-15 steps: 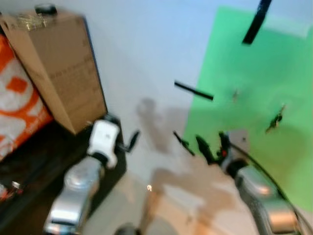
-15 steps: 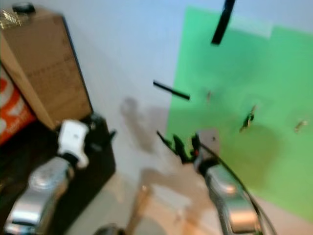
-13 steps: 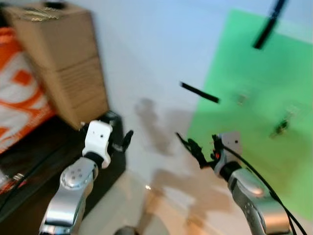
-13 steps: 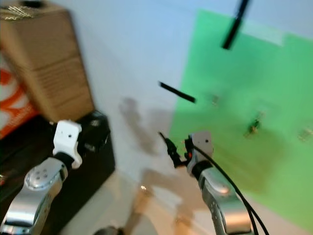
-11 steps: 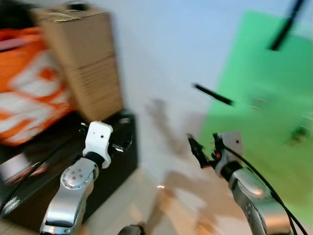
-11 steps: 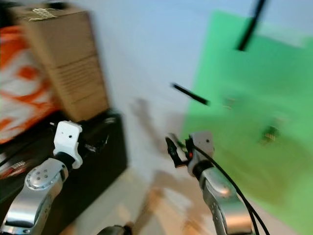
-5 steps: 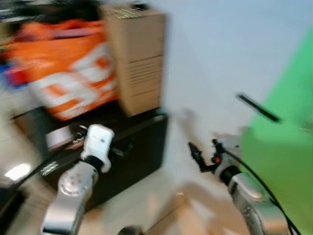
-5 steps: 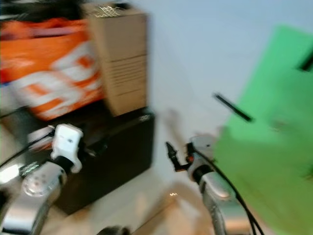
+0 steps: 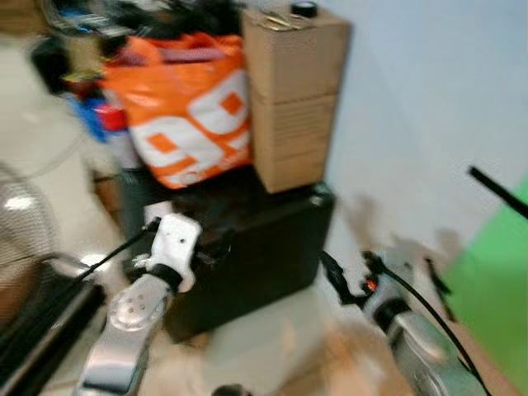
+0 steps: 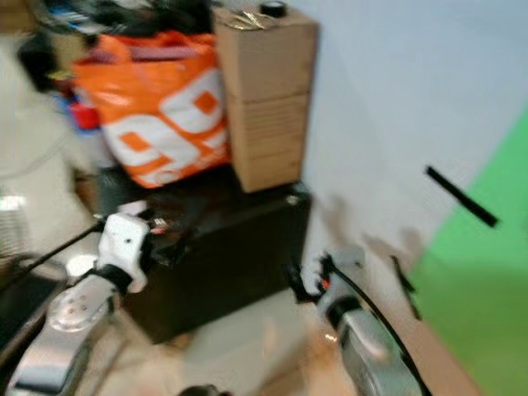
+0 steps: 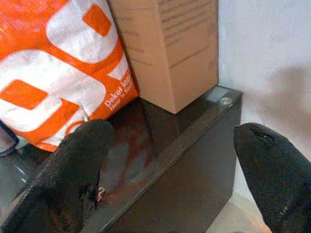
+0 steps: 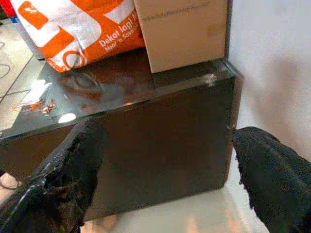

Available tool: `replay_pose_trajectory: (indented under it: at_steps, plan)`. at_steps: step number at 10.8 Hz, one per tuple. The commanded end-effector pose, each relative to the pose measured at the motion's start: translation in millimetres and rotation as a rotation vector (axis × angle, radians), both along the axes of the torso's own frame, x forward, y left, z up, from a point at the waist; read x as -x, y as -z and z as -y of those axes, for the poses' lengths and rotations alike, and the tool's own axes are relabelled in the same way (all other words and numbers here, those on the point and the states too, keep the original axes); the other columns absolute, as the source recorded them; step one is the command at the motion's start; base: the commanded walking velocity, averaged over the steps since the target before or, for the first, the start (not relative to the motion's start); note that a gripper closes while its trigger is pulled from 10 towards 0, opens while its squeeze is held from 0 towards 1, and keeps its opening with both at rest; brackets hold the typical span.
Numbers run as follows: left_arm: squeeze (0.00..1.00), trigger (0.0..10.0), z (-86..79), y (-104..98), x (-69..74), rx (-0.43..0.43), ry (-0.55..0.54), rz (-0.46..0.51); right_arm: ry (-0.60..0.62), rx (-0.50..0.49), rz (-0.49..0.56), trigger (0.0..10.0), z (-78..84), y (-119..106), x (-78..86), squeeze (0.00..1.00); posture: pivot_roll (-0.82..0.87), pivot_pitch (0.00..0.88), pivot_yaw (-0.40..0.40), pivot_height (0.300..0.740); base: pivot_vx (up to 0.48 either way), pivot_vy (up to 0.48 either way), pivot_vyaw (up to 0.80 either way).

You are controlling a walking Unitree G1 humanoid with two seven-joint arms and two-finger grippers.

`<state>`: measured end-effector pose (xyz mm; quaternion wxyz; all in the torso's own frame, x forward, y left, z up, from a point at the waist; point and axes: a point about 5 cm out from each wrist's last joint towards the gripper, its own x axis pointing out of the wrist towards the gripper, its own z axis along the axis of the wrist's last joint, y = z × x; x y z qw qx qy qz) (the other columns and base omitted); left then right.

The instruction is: Hang keys on a hook

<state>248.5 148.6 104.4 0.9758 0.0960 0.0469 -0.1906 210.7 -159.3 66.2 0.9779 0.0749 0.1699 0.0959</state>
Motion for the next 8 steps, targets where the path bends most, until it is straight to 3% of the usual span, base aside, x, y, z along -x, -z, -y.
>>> replay_pose_trajectory:
  at_steps: [1,4,8]
  plan:
    - [0.00,10.0,4.1,-3,-3.1,0.005,0.026,0.022,0.036,0.009,0.031,10.0,6.5,-8,1.3,1.00,-0.06,0.000,0.102,0.740,0.000,0.000,0.80]
    - [0.00,10.0,4.1,-7,-7.5,0.041,0.031,0.033,0.056,0.030,0.035,10.0,5.6,-8,2.1,1.00,-0.06,0.000,0.124,0.740,0.000,0.000,0.80]
    - [0.00,10.0,-3.2,-4,-13.6,0.026,-0.015,0.029,0.056,0.047,0.102,10.0,-0.6,-16,-13.1,1.00,-0.03,0.000,0.098,0.740,0.291,0.000,0.00]
